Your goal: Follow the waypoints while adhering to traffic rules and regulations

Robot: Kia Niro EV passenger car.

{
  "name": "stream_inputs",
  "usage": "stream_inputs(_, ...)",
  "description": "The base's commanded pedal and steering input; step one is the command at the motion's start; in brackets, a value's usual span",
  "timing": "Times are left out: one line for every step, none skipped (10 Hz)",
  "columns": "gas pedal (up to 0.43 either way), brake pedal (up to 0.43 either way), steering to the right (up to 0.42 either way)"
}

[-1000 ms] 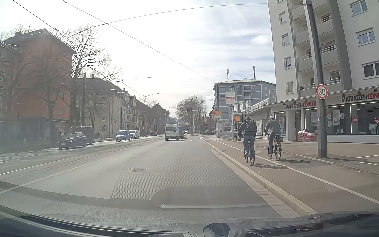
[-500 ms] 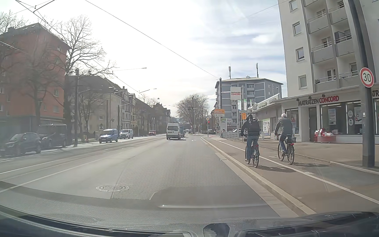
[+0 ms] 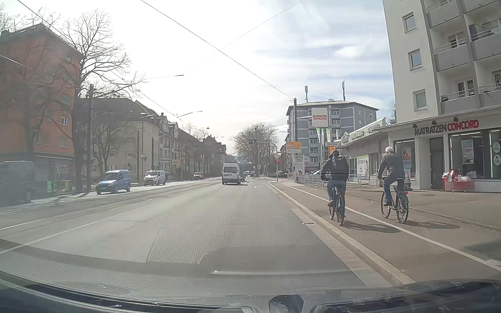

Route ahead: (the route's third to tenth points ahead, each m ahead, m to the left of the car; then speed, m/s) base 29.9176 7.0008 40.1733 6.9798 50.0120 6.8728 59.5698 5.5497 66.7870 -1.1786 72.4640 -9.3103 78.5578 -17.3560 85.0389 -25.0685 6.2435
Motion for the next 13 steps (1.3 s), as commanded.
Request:
stream_inputs(0.02,0.0,-0.005)
stream_inputs(0.02,0.0,-0.005)
stream_inputs(0.02,0.0,-0.005)
stream_inputs(0.02,0.0,-0.004)
stream_inputs(0.02,0.0,-0.004)
stream_inputs(0.02,0.0,-0.003)
stream_inputs(0.02,0.0,-0.003)
stream_inputs(0.02,0.0,-0.003)
stream_inputs(0.02,0.0,-0.002)
stream_inputs(0.02,0.0,-0.001)
stream_inputs(0.02,0.0,-0.001)
stream_inputs(0.02,0.0,0.0)
stream_inputs(0.02,0.0,0.0)
